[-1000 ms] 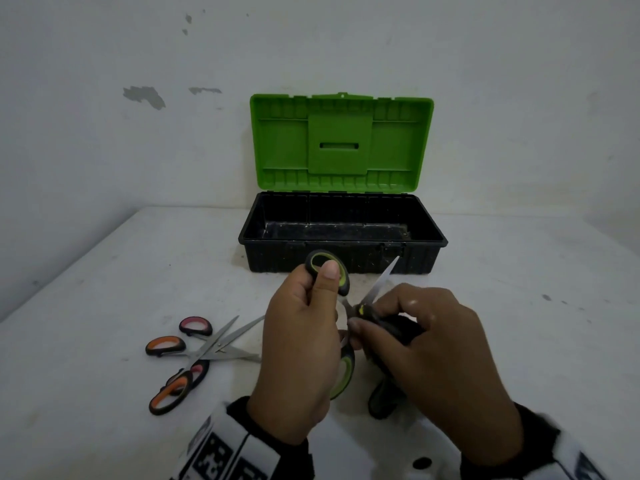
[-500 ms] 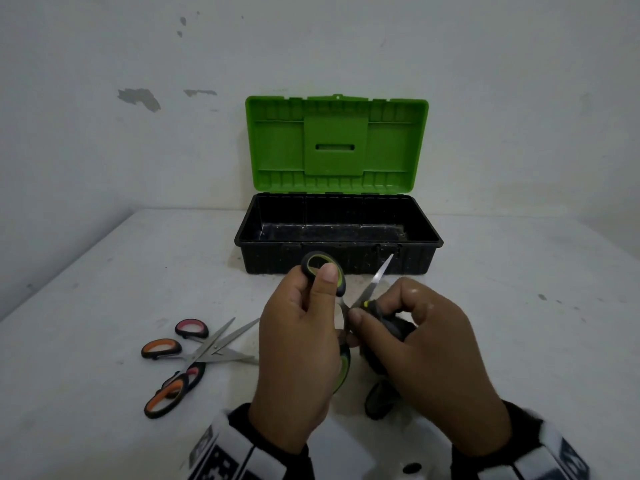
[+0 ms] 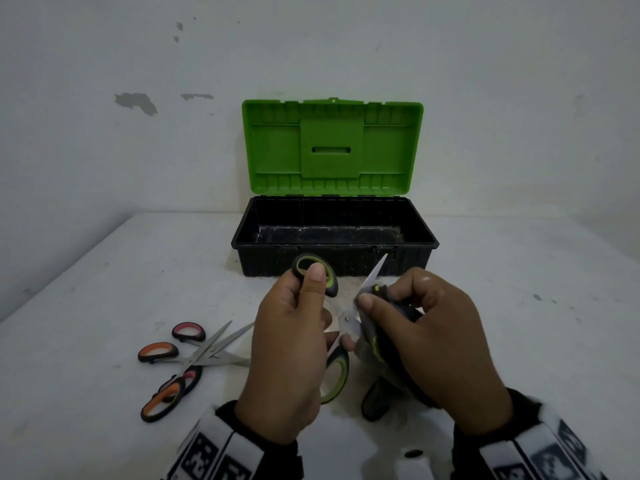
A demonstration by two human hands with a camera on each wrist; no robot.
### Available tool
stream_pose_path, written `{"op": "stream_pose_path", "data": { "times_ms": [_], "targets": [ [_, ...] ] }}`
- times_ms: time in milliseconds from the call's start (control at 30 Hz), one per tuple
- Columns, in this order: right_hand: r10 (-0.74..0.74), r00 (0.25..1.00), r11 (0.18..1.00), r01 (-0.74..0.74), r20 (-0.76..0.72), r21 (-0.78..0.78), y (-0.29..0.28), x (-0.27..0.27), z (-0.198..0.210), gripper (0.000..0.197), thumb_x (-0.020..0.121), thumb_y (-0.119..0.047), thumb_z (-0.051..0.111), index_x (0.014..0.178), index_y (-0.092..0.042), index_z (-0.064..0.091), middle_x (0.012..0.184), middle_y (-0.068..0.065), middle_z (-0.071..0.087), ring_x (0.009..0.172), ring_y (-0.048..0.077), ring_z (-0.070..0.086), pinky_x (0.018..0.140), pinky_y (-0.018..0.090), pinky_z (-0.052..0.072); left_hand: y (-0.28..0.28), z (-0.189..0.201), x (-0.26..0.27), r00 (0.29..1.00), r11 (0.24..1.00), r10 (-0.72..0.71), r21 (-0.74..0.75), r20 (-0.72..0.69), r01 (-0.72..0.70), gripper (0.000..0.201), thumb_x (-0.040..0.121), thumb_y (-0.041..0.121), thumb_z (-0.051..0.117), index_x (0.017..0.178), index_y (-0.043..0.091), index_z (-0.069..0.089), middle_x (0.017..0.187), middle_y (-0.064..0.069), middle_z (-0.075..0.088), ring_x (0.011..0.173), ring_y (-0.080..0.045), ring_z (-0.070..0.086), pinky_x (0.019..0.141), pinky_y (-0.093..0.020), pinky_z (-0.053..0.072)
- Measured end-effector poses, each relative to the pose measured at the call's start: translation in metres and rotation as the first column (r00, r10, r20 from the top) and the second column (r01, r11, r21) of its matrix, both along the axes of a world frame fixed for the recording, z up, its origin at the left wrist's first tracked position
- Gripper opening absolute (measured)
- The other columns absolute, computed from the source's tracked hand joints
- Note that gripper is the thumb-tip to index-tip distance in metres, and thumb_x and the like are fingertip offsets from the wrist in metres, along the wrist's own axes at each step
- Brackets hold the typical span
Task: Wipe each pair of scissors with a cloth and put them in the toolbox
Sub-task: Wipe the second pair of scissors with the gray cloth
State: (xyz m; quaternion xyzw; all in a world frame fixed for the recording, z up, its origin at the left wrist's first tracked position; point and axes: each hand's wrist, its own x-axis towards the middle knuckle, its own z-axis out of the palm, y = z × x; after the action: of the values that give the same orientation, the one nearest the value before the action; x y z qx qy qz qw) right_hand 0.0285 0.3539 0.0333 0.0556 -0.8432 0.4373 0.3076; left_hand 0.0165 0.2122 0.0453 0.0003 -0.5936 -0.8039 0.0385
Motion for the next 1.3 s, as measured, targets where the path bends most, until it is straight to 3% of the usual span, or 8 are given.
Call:
{"op": "stream_pose_path", "data": {
  "times_ms": [100,200,367,567,767,900,1100,1300],
  "targets": [
    [0.055,0.998,0.998,-0.055,-0.013,0.009,-0.001,0.003,0.001,0.025,0.076,-0.038,0.078,0.067,-0.021,0.061,0.066,-0.011,0.061,0.068,0.008,0.060,0.057,0.008,0.042,0.000,0.000,-0.001,0.999,0.999,-0.032,0.022,0.008,0.032,0.033,0.099,0.039,0.048,0.081,0.015,0.062,0.054,0.002,0.030,0.049,-0.011,0.030,0.050,-0.033,0.046],
    [-0.019,0.999,1.000,0.018,-0.033,-0.026,0.005,-0.003,0.000,0.027,0.077,-0.035,0.079,0.065,-0.021,0.058,0.063,-0.009,0.059,0.065,0.009,0.058,0.056,0.008,0.039,-0.001,-0.001,-0.001,0.998,0.997,-0.068,0.045,0.014,0.067,0.033,0.098,0.037,0.049,0.078,0.015,0.061,0.057,-0.002,0.027,0.048,-0.012,0.028,0.048,-0.032,0.044],
    [0.019,0.998,1.000,-0.019,-0.059,-0.005,0.004,0.000,0.000,0.026,0.077,-0.032,0.080,0.066,-0.019,0.060,0.065,-0.007,0.062,0.068,0.011,0.061,0.057,0.007,0.041,-0.004,-0.004,-0.001,0.995,0.992,-0.098,0.080,0.028,0.095,0.033,0.097,0.038,0.050,0.073,0.021,0.064,0.058,-0.002,0.025,0.051,-0.014,0.026,0.055,-0.038,0.040],
    [-0.055,0.995,0.996,0.049,-0.089,-0.073,0.015,-0.011,0.004,0.028,0.077,-0.032,0.079,0.063,-0.021,0.057,0.061,-0.006,0.061,0.060,0.010,0.058,0.053,0.011,0.041,-0.006,-0.003,0.000,0.987,0.983,-0.157,0.104,0.039,0.152,0.030,0.096,0.037,0.050,0.079,0.016,0.062,0.057,-0.004,0.024,0.049,-0.016,0.028,0.046,-0.030,0.043],
    [0.019,0.996,0.998,-0.023,-0.085,-0.050,0.012,-0.003,0.007,0.027,0.076,-0.037,0.078,0.065,-0.020,0.060,0.065,-0.004,0.064,0.062,0.013,0.062,0.056,0.025,0.052,-0.008,0.001,0.001,0.981,0.977,-0.189,0.109,0.036,0.184,0.031,0.096,0.036,0.050,0.077,0.016,0.064,0.057,-0.005,0.023,0.048,-0.015,0.025,0.043,-0.028,0.041],
    [-0.048,0.996,0.974,0.031,-0.071,-0.224,0.024,-0.015,0.005,0.035,0.074,-0.043,0.080,0.066,-0.017,0.057,0.064,0.005,0.065,0.063,0.030,0.067,0.058,0.049,0.057,-0.005,-0.002,0.003,0.979,0.975,-0.196,0.115,0.048,0.190,0.030,0.095,0.036,0.052,0.074,0.018,0.063,0.055,-0.003,0.022,0.050,-0.017,0.022,0.044,-0.029,0.041],
    [0.042,0.998,0.992,-0.047,-0.048,-0.118,0.014,-0.001,0.007,0.027,0.077,-0.035,0.078,0.067,-0.015,0.062,0.066,0.001,0.065,0.064,0.021,0.066,0.055,0.045,0.057,-0.007,-0.002,0.002,0.978,0.973,-0.202,0.125,0.041,0.196,0.030,0.095,0.036,0.052,0.076,0.015,0.063,0.056,-0.005,0.024,0.046,-0.014,0.026,0.042,-0.028,0.040],
    [-0.084,0.996,0.972,0.075,-0.032,-0.224,0.029,-0.020,0.009,0.031,0.078,-0.031,0.082,0.062,-0.015,0.060,0.059,0.005,0.064,0.058,0.028,0.066,0.054,0.048,0.058,-0.003,-0.007,0.004,0.978,0.979,-0.197,0.075,0.073,0.192,0.034,0.096,0.038,0.051,0.073,0.017,0.062,0.056,-0.007,0.022,0.051,-0.020,0.023,0.046,-0.031,0.044]
  ]
}}
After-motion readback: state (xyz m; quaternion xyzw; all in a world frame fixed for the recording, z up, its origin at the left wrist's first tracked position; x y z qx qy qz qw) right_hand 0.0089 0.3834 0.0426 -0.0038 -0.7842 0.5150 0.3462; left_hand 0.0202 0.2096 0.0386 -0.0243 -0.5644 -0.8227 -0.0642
